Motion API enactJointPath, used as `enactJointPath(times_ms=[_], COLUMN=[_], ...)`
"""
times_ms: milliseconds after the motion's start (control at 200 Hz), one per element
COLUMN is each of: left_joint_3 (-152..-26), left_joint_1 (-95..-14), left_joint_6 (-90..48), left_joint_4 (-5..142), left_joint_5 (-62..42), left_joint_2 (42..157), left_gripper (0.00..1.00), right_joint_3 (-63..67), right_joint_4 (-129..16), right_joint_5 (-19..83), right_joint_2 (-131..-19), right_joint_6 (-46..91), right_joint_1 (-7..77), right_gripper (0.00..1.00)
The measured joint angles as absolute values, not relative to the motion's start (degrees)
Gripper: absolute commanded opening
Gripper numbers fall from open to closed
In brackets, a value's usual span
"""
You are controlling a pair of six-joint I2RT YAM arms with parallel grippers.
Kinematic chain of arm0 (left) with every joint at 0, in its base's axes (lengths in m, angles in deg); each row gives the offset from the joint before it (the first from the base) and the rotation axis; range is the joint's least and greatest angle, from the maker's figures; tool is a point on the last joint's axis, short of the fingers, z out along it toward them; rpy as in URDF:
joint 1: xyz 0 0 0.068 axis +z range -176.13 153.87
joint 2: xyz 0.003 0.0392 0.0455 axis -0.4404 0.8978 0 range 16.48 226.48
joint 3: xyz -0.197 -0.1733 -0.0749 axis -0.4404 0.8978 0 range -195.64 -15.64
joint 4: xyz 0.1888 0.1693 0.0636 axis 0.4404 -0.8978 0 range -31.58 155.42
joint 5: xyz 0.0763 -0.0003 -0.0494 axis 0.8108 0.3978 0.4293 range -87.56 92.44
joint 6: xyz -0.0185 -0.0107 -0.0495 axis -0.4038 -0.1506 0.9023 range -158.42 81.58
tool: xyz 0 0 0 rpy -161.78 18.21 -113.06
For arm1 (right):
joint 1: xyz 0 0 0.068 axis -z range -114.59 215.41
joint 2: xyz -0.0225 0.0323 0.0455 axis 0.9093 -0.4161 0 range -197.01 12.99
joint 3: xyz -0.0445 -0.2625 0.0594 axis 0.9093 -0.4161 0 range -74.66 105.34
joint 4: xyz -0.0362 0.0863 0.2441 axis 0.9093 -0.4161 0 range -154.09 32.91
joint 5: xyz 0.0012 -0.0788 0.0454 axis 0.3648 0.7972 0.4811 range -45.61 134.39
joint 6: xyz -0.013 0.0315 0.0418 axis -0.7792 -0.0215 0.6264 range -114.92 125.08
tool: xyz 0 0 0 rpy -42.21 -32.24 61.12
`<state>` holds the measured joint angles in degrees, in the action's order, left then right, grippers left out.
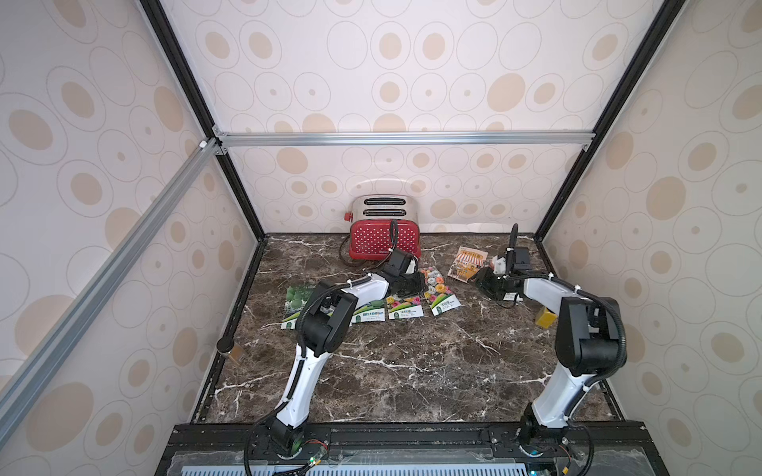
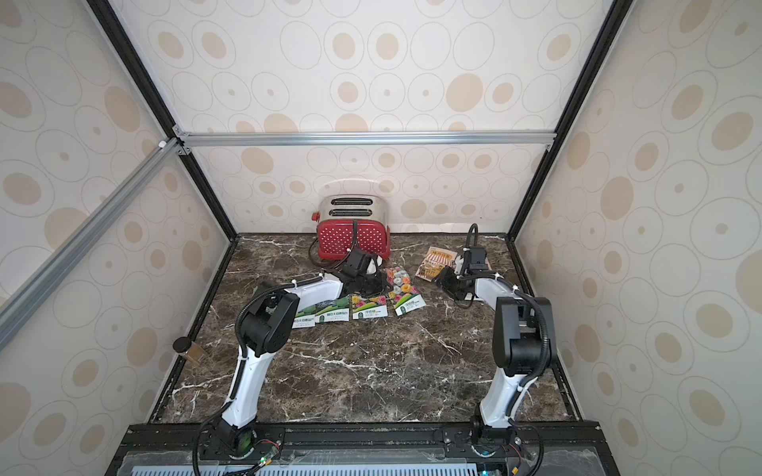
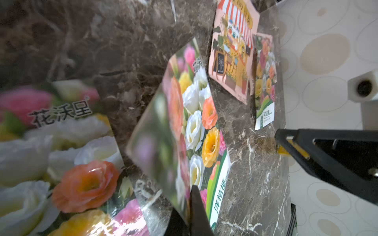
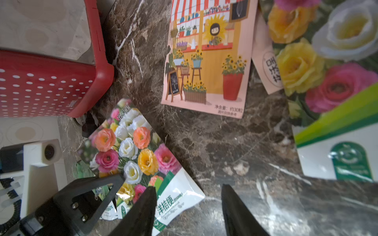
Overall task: Arrange the seed packets in a row
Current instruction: Place the seed packet at the center of the board.
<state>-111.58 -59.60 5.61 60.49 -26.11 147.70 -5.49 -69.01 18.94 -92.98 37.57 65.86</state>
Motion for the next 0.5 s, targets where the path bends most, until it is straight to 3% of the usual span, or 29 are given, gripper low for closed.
enactJointPath(times_ms=[501], left_joint_3=[-121.85], left_joint_1=[-59.60], left_joint_6=[-0.88], left_joint_4=[47.05], left_joint_5=[-25.57], left_joint_2=[153.93], left_gripper=[0.10], right_joint_3=[10.37], right_joint_4=[-58.32], right_joint_5=[12.67], right_joint_2=[-108.63], right_joint_6=[41.72], right_joint_1=[64.75], right_gripper=[0.53])
